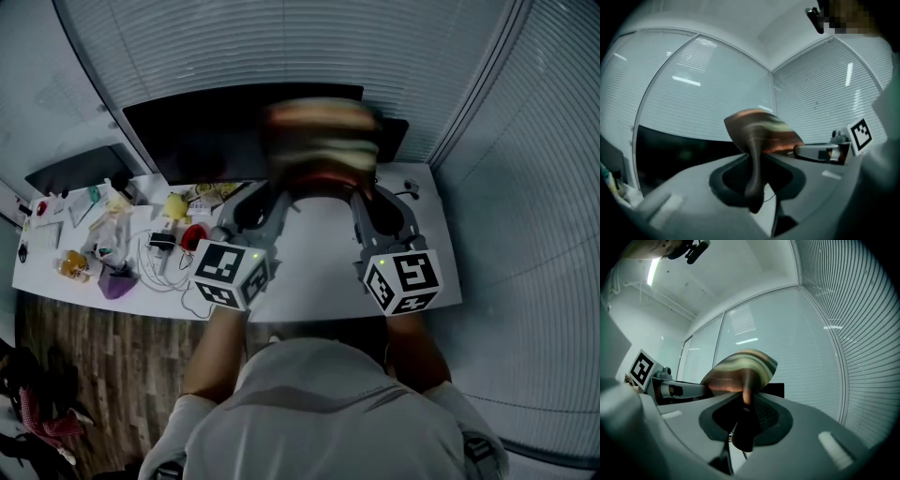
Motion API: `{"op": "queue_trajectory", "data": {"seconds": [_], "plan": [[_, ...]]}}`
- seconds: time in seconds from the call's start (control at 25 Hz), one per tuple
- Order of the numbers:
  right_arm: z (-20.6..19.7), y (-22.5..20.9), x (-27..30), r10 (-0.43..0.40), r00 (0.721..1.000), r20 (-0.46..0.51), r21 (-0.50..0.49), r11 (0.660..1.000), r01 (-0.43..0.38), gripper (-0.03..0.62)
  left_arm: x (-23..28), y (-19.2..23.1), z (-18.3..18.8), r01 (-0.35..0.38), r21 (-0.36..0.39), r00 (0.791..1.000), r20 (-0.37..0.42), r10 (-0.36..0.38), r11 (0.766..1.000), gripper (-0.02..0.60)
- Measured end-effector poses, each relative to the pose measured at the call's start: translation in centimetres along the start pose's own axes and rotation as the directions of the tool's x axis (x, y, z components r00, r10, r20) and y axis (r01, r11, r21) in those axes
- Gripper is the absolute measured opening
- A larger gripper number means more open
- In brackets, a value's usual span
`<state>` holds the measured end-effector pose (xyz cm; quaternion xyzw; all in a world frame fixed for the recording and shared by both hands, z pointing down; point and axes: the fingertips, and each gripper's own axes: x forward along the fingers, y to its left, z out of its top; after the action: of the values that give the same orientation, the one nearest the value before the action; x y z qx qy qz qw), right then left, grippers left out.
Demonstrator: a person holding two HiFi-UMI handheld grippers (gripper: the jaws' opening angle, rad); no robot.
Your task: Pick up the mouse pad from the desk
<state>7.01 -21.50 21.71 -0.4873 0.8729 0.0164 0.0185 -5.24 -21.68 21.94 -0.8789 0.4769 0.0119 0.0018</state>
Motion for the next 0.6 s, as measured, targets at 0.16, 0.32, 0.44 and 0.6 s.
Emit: {"op": "queue_trajectory", "data": {"seconds": [0.16, 0.32, 0.44, 0.6], "plan": [[-0.14, -0.16, 0.13, 0.005, 1.000, -0.001, 0.007, 1.000, -0.005, 0.063, 0.16, -0.04, -0.11, 0.002, 0.007, 1.000, -0.005, -0.002, 1.000, 0.086], [-0.34, -0.32, 0.08, 0.007, 1.000, -0.002, 0.009, 1.000, -0.007, 0.063, 0.30, -0.24, -0.21, 0.004, 0.009, 1.000, -0.007, -0.004, 1.000, 0.087], [-0.37, -0.37, 0.14, 0.009, 1.000, -0.005, 0.012, 1.000, -0.009, 0.061, 0.35, -0.20, -0.22, 0.002, 0.014, 1.000, -0.014, -0.002, 1.000, 0.086], [-0.53, -0.31, 0.24, 0.013, 1.000, -0.004, 0.015, 1.000, -0.013, 0.061, 0.45, 0.04, -0.42, -0.008, 0.006, 1.000, -0.018, 0.008, 1.000, 0.087]]}}
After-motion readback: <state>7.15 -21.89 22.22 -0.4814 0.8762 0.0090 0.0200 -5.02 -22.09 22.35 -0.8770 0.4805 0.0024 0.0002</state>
